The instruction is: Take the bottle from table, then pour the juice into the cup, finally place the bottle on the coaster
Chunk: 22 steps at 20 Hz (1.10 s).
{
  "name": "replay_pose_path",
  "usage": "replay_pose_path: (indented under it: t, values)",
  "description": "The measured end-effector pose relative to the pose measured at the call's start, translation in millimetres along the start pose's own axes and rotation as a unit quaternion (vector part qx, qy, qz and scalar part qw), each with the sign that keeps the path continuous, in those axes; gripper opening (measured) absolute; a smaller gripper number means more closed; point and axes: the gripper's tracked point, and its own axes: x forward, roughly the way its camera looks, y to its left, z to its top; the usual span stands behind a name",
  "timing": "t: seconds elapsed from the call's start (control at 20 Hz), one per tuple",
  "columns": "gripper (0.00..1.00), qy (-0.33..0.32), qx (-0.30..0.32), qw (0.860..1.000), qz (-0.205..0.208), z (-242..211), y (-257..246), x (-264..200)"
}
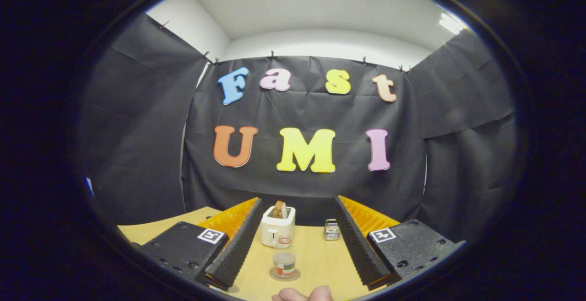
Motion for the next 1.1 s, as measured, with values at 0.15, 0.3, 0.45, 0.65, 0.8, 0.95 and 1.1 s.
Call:
replay_pose_path:
  t: [0.15, 0.3, 0.45, 0.65, 0.8, 0.95, 1.1]
  values:
    - [1.0, 0.004, -0.006, 1.0, -0.009, 21, -10, -45]
    - [0.99, 0.018, -0.013, 1.0, -0.015, 22, -12, -88]
    - [0.99, 0.029, -0.002, 1.0, -0.006, 19, -2, -127]
    - [0.99, 0.027, -0.018, 0.999, -0.012, 18, -5, -170]
    - [0.99, 0.032, -0.019, 0.999, -0.026, 12, -9, -190]
    - [1.0, 0.046, -0.016, 0.999, -0.025, 5, -9, -209]
    - [0.99, 0.03, -0.022, 0.998, -0.041, 18, -12, -224]
